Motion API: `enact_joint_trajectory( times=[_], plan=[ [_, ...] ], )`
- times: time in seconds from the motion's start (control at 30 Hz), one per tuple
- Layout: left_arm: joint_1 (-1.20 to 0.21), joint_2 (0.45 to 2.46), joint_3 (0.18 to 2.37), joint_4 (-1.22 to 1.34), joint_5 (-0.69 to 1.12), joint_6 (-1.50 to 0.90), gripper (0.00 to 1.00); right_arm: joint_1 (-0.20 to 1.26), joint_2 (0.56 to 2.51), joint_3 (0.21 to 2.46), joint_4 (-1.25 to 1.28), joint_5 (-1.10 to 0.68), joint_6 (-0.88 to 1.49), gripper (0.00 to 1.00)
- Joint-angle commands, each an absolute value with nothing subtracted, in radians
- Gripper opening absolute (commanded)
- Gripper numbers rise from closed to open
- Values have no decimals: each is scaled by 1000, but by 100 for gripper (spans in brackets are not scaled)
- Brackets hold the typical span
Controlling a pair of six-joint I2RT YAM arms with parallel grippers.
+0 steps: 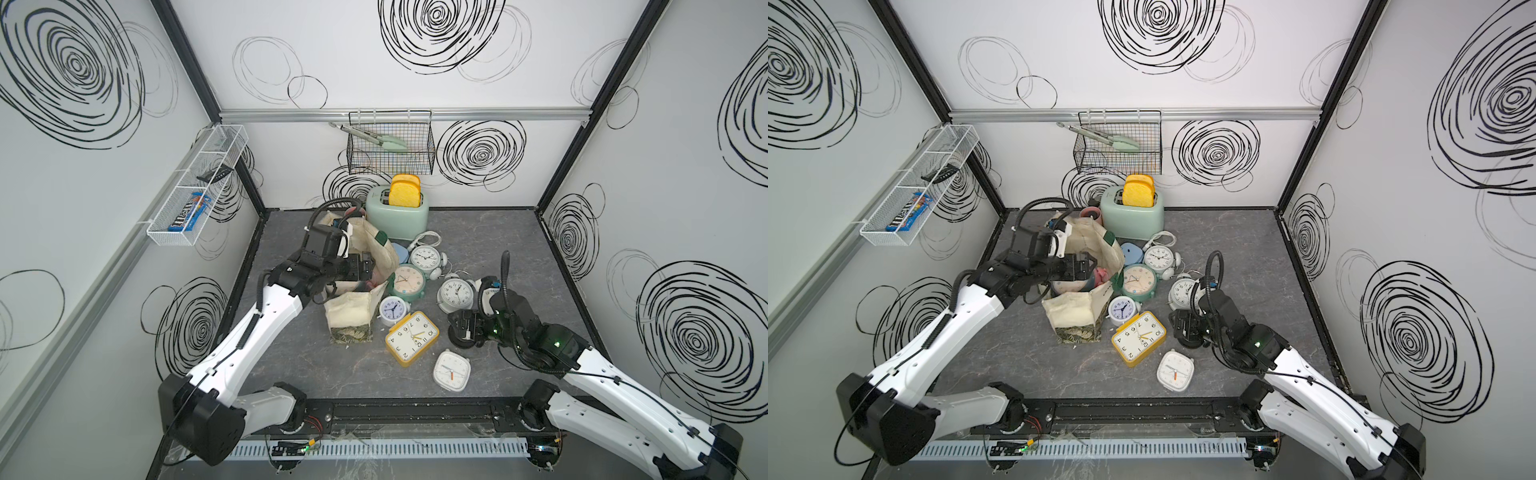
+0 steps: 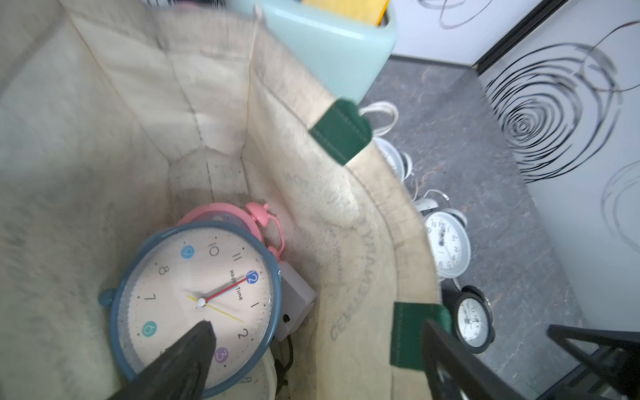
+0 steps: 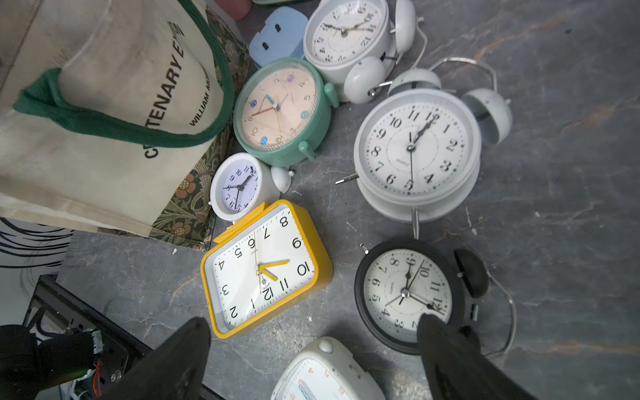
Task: Put the alarm clock into the canvas bag
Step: Place the alarm at the canvas bag, then pick up the alarm from the center of the board.
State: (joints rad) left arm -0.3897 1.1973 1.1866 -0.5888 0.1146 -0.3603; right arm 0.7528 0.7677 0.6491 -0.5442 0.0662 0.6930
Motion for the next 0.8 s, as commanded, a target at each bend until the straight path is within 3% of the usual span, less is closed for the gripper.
enact_joint_trajectory(
  times=[0.0,0.17,0.27,0.57,0.77],
  plan=[
    [-385,1108,1244,-589,150,-314,96,759,746,605,-577,22,805,100],
    [-487,1030,1294,-644,238,-297,97,750,702,575,-615,-44,863,95],
    [-627,1023,1289,-674,252,-297,100,719,691,562,-636,-99,871,90],
    [-902,1100,1075,-607,402,-345,86,588,680,538,-720,-233,842,86],
    [-1041,1234,935,-432,450,-423,77,558,694,503,-746,-277,855,80]
  ],
)
